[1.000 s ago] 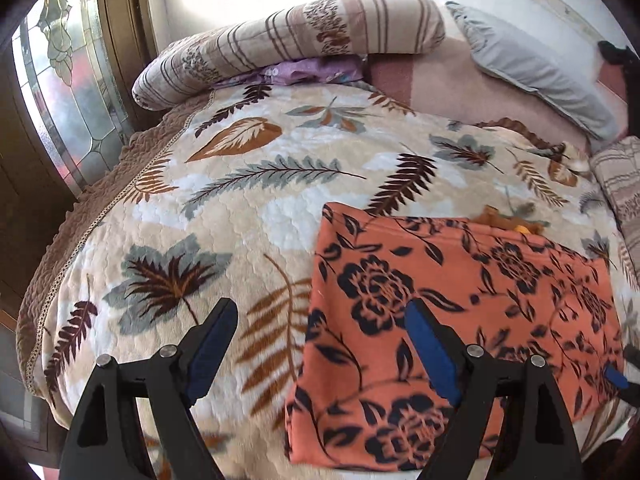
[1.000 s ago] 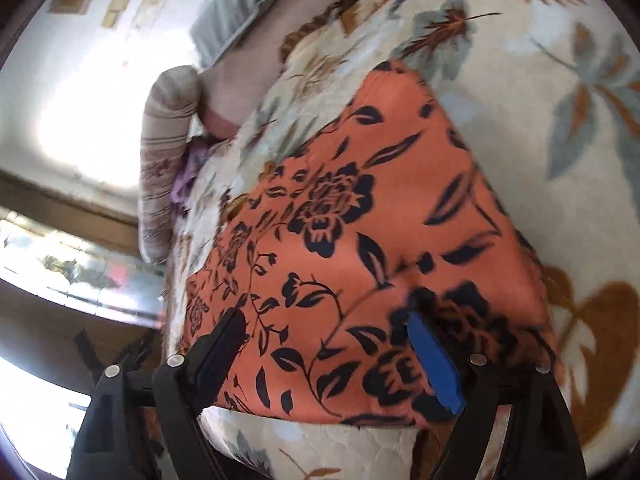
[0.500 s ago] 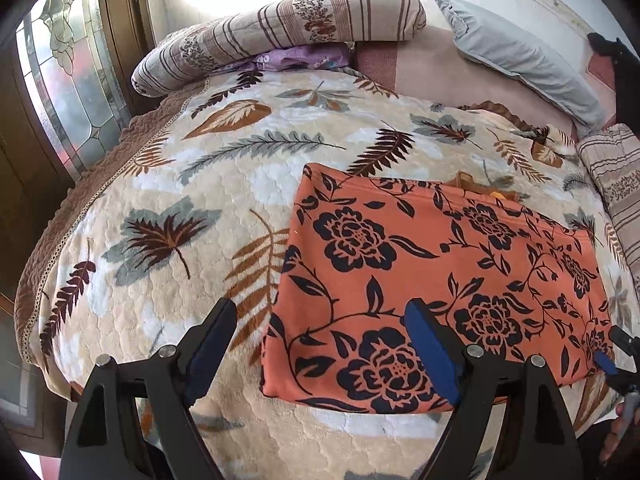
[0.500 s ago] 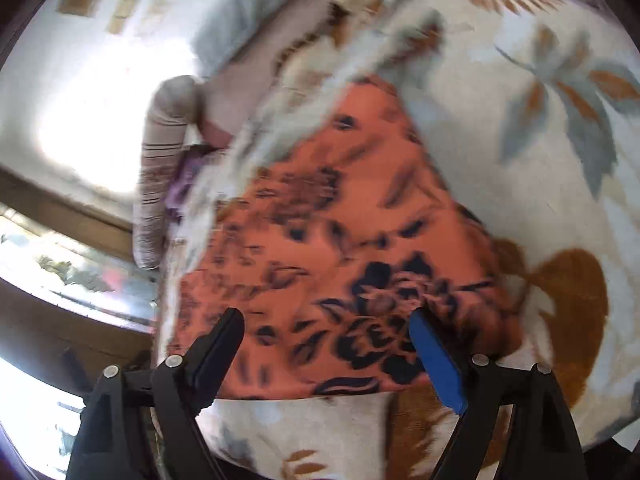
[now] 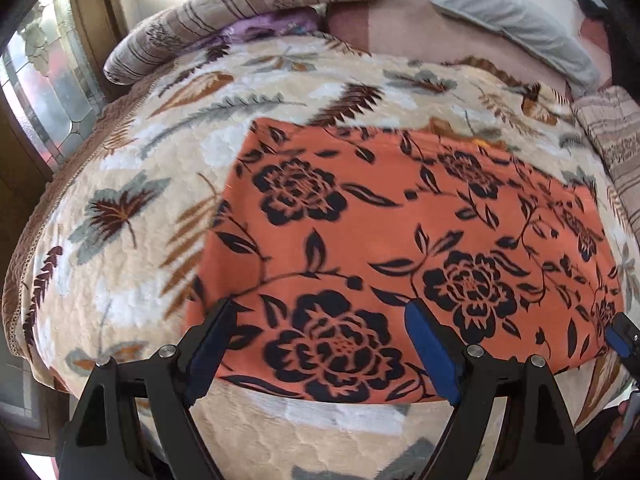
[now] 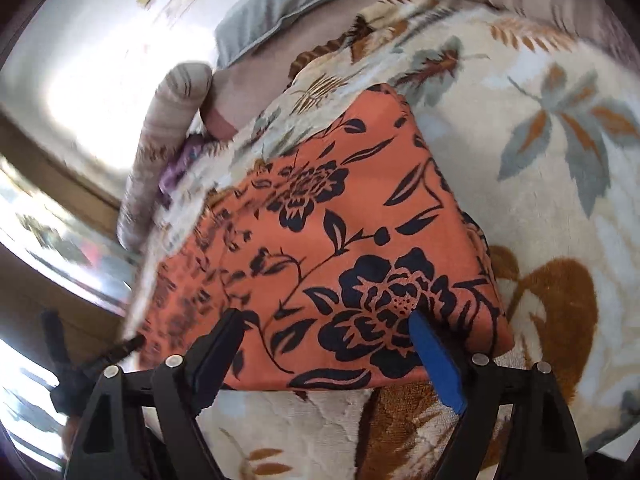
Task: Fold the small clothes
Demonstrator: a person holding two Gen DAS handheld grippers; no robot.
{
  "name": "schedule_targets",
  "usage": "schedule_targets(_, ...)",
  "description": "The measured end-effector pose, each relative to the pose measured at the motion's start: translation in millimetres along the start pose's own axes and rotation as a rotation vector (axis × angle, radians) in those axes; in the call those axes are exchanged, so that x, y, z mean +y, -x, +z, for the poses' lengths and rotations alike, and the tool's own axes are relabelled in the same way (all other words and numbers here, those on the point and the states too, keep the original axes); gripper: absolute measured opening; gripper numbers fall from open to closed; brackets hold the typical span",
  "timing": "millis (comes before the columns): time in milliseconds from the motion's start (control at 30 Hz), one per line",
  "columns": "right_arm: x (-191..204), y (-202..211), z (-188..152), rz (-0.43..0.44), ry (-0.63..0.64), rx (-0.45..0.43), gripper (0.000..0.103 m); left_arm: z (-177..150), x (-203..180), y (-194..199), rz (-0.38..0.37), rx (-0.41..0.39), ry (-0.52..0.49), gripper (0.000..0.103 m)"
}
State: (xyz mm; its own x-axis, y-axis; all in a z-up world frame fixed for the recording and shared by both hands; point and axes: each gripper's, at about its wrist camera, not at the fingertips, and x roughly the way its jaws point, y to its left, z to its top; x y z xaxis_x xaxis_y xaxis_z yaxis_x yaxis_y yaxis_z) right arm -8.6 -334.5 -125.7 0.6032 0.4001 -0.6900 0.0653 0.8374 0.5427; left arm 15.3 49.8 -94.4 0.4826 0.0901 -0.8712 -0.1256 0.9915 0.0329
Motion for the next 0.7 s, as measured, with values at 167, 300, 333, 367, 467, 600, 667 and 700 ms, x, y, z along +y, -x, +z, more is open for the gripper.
schedule_targets(167,8.5,-2.4,-2.9,-0.046,0.078,0.01,0.087,-4.5,-20.0,-7.3,0.003,0.024,-0.025,0.086)
schedule_targets(300,2.0,-0.4,-1.9,-0.009,0.059,0.011,0.087,-5.4,-30.3,-9.1,0.02,0.03,-0.044,0.086)
schedule_targets(333,1.4,-0.2,-1.9,-0.006,0.059,0.012,0.087,-5.5,-32.2,-9.6,0.023,0.031,-0.045,0.086)
schedule_targets(367,1.0,0.1,-2.2,-0.003,0.061,0.013,0.087,-5.6,-34.0,-10.2,0.027,0.033,-0.046,0.086)
schedule_targets(467,0.6,0.6,-1.3,0.004,0.061,0.016,0.087,-6.0,-37.7,-13.7,0.037,0.041,-0.044,0.086)
schedule_targets(600,-3.0,1.4,-0.2,0.026,0.051,0.02,0.087,-8.9,-40.2,-19.2,0.055,0.042,-0.042,0.088)
schedule_targets(667,-4.3,2.0,0.0,0.037,0.048,0.022,0.087,-10.3,-39.4,-20.9,0.066,0.043,-0.032,0.091)
schedule_targets(700,-5.5,2.1,0.5,0.042,0.047,0.023,0.087,-10.6,-38.6,-21.5,0.066,0.046,-0.025,0.092)
